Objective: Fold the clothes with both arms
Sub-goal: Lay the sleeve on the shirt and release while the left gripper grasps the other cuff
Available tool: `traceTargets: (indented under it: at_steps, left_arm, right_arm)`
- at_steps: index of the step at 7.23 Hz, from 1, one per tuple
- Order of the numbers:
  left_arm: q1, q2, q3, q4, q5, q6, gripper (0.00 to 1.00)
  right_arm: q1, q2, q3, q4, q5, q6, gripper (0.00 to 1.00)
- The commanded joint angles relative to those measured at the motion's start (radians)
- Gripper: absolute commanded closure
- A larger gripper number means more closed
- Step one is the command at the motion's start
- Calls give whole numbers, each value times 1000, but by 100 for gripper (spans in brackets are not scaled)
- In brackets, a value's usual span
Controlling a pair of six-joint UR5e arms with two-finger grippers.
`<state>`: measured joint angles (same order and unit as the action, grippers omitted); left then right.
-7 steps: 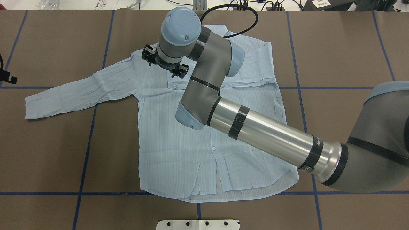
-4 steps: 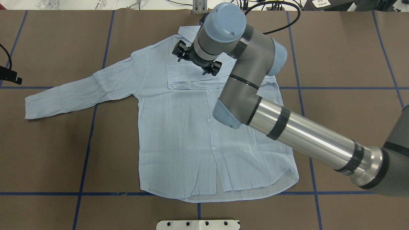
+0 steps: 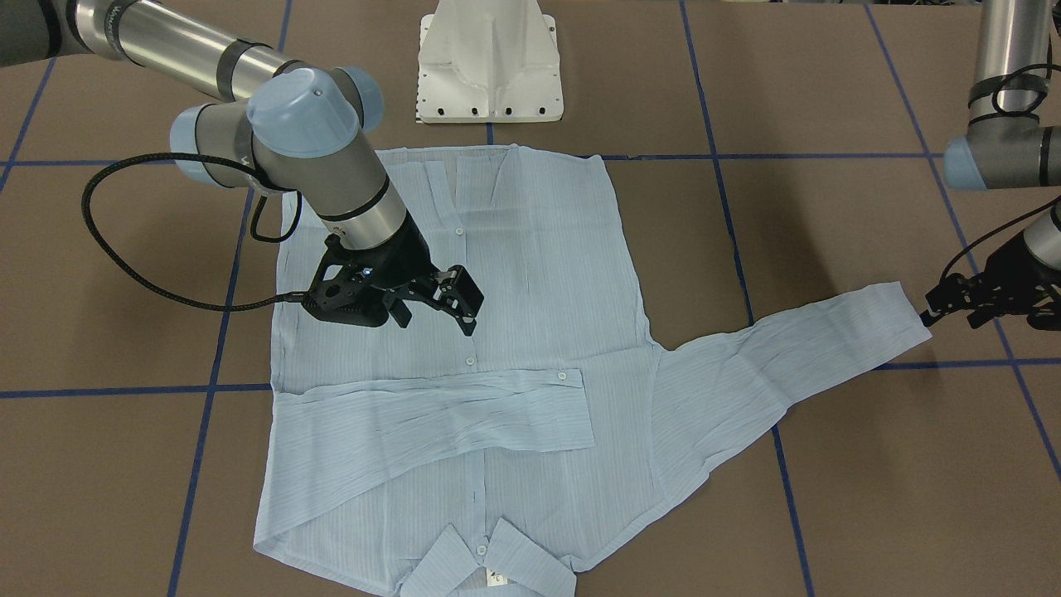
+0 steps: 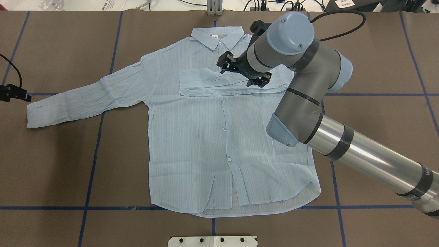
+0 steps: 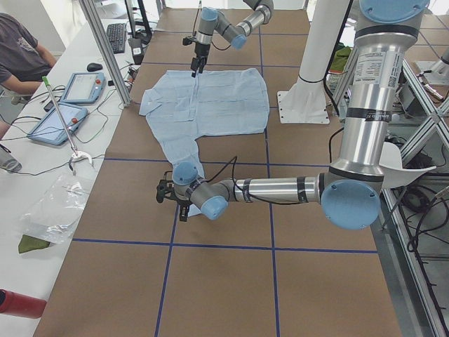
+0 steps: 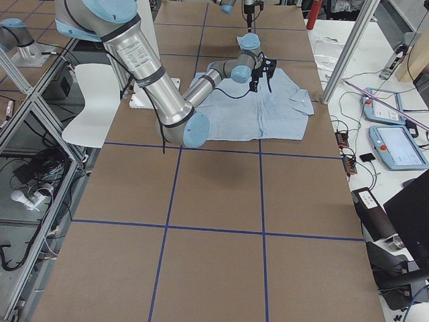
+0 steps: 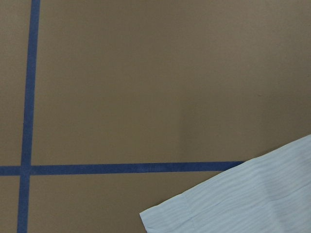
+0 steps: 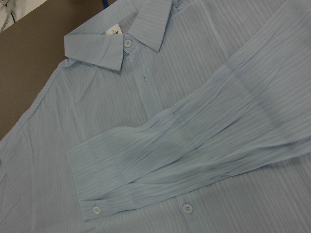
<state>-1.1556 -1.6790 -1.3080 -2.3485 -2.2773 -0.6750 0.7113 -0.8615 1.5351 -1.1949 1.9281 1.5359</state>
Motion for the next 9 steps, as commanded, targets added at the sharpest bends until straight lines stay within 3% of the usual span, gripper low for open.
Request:
traceTargets:
  at_steps: [1,3,5,7,8,9]
  left_arm:
    - [43,-4,9,-14,-1,-14,18]
    - [59,-4,16,-14,1,-14,25]
    - [62,-2,29,-15,2,-12,43]
    - [62,-1,41,-26,2,-12,54]
    - [62,-1,42,-26,1,-12,55]
    - [62,-1,41,-26,1,-12,66]
  right_arm:
    - [-3,-25,10,1,-7,-2,0]
    - [-3,-30,8,2,-9,-2,0]
    - [-4,-30,3,2,-11,-2,0]
    - [-6,-31,2,2,-12,0,0]
    - [-6,-31,3,2,-12,0,0]
    - [-6,-31,2,2,-12,0,0]
